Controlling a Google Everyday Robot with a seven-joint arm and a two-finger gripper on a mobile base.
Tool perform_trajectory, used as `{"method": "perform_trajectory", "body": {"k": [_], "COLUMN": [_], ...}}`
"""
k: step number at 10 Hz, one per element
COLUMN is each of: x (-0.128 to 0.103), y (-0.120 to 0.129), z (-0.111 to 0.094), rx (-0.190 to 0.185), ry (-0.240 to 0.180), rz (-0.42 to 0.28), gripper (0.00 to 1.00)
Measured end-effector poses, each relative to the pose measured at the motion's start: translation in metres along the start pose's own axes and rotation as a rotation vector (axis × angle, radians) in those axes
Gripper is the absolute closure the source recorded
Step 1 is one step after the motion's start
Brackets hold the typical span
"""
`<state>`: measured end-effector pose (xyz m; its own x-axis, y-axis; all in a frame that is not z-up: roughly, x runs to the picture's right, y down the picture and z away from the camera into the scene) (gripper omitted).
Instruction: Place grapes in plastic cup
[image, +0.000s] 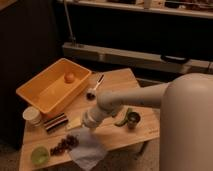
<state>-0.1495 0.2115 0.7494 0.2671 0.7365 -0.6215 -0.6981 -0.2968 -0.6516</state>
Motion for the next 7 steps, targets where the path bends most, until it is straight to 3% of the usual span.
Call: {"method": "perform_trajectory", "body": {"k": [3,7], "x": [-0.009,-0.008], "y": [0.009,0.022], "z": [0.007,0.020], "rx": [-0.027,-0.070], "ry": [0.006,0.066], "rz": [-0.043,-0.114], "gripper": [0.20,0.20]}}
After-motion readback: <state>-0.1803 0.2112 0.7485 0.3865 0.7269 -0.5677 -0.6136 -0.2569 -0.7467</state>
